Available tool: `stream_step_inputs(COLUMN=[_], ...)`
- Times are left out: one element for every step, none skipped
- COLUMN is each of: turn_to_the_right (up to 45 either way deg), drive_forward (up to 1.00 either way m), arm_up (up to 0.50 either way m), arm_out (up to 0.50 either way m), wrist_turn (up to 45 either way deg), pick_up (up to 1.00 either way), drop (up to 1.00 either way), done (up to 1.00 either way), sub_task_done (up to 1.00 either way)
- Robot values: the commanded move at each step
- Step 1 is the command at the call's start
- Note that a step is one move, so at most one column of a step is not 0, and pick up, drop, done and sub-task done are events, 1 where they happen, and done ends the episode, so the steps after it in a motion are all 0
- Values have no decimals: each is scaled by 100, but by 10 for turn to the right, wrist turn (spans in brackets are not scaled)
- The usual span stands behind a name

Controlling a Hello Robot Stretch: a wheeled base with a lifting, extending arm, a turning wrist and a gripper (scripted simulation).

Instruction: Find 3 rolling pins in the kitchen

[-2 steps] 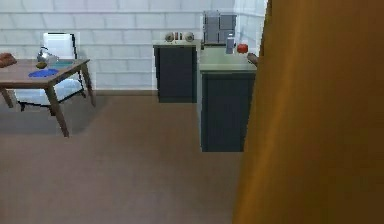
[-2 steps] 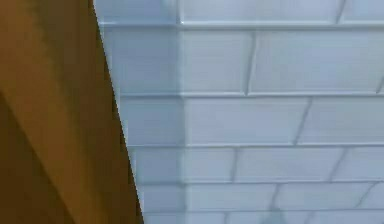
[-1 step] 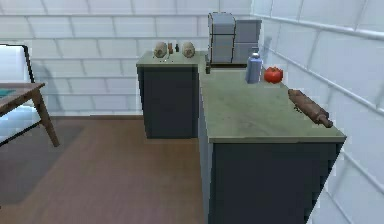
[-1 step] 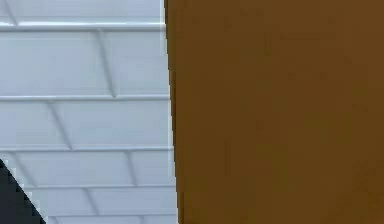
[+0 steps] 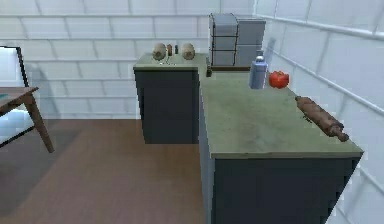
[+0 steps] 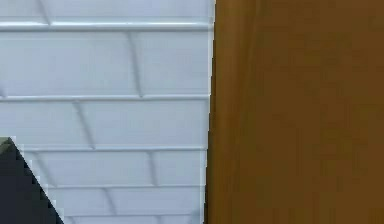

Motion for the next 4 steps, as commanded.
stream_step_inputs(turn_to_the_right=[420,0,0,-450], drive_forward=[0,5,0,0], arm_up=[0,0,0,0], arm_out=[0,0,0,0], wrist_turn=[0,0,0,0], pick_up=[0,0,0,0], drop=[0,0,0,0], done=[0,0,0,0], sub_task_done=[0,0,100,0])
